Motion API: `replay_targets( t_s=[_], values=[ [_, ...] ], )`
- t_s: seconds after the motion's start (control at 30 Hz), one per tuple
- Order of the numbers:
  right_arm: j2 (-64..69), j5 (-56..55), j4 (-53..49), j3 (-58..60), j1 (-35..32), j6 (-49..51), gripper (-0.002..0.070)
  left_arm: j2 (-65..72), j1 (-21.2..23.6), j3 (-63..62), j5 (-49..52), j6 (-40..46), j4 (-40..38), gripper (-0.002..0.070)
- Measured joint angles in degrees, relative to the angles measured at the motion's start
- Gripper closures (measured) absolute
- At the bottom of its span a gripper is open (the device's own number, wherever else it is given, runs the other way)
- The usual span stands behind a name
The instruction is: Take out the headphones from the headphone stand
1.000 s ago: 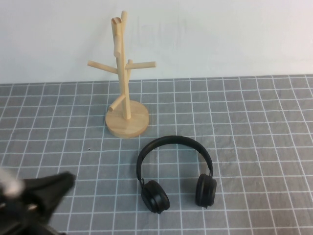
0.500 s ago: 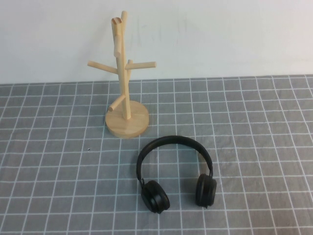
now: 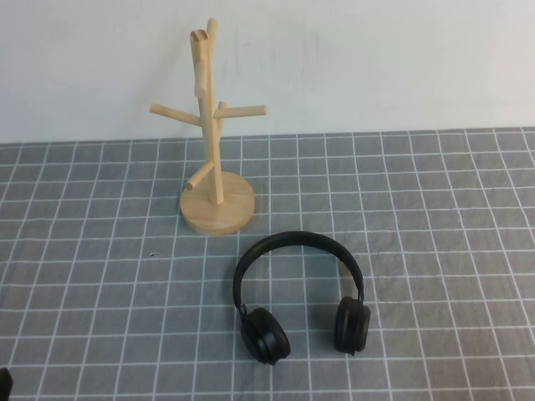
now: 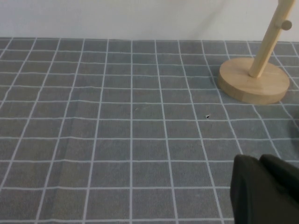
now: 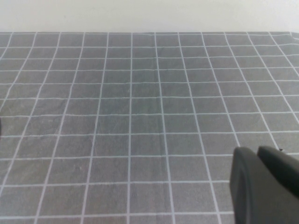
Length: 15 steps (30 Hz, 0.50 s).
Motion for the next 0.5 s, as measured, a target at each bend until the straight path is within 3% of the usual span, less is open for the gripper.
replay_targets(
  t_s=[0.5],
  values=[
    [0.0, 0.0, 0.0, 0.0, 0.0, 0.0, 0.0685, 0.0, 0.0, 0.0, 0.5, 0.0, 0.0, 0.0678]
  ],
)
